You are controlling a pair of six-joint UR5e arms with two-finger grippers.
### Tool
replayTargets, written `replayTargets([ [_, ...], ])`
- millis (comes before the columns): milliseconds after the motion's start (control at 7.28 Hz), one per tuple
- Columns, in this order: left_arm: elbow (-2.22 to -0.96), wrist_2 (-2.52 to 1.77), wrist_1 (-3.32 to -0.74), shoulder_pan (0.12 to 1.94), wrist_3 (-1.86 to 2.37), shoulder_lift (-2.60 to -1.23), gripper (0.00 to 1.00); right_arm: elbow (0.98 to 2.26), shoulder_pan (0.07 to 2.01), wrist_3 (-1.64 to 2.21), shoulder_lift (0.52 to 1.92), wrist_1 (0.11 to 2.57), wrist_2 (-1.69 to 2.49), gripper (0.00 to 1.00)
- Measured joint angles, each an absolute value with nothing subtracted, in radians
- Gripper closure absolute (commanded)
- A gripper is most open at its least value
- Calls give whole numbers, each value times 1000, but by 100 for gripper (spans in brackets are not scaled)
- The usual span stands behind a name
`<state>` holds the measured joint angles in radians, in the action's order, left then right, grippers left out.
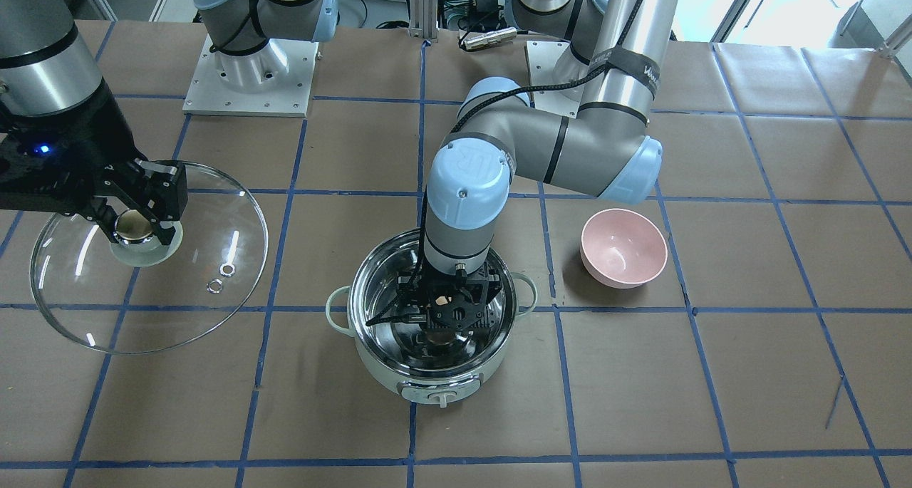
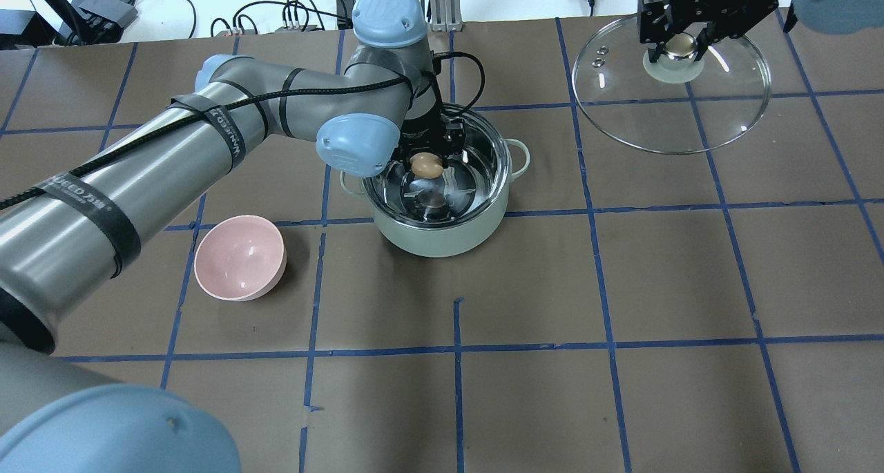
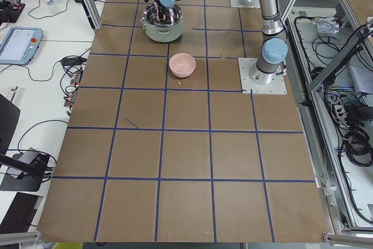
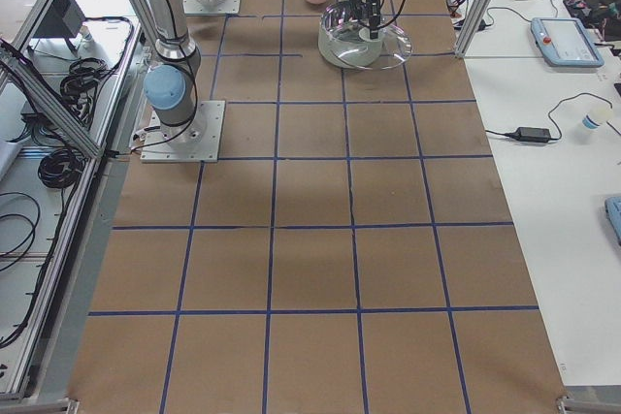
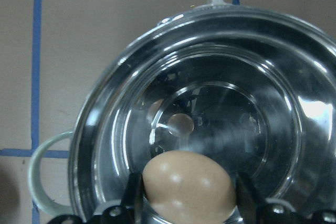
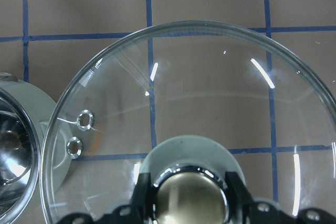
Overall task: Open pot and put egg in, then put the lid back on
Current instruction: 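Lower the egg into the pot and open the left gripper, then raise the left gripper from the pot while the right brings the lid back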
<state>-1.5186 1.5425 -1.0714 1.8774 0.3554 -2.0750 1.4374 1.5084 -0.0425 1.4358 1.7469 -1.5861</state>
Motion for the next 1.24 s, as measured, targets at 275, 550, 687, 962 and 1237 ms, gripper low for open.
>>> replayTargets([
  [275,-1521,1542,-1063,1879,350,-2082,0,1439,1508,-46,1436,1746,-1586,54],
  [550,-1519,1548,-1063,1879,339,-2065,0,1451,1508,-47,1441,1747,-1583,54],
  [687,-1521,1552,-1069,1878,323,-2040,0,1462,1508,-47,1449,1749,-1582,54],
  [962,-1523,1550,-1187,1855,272,-1922,0,1474,1513,-42,1458,1751,-1581,54],
  [1237,-1522,1545,-1360,1800,231,-1778,0,1473,1532,15,1461,1750,-1581,58],
])
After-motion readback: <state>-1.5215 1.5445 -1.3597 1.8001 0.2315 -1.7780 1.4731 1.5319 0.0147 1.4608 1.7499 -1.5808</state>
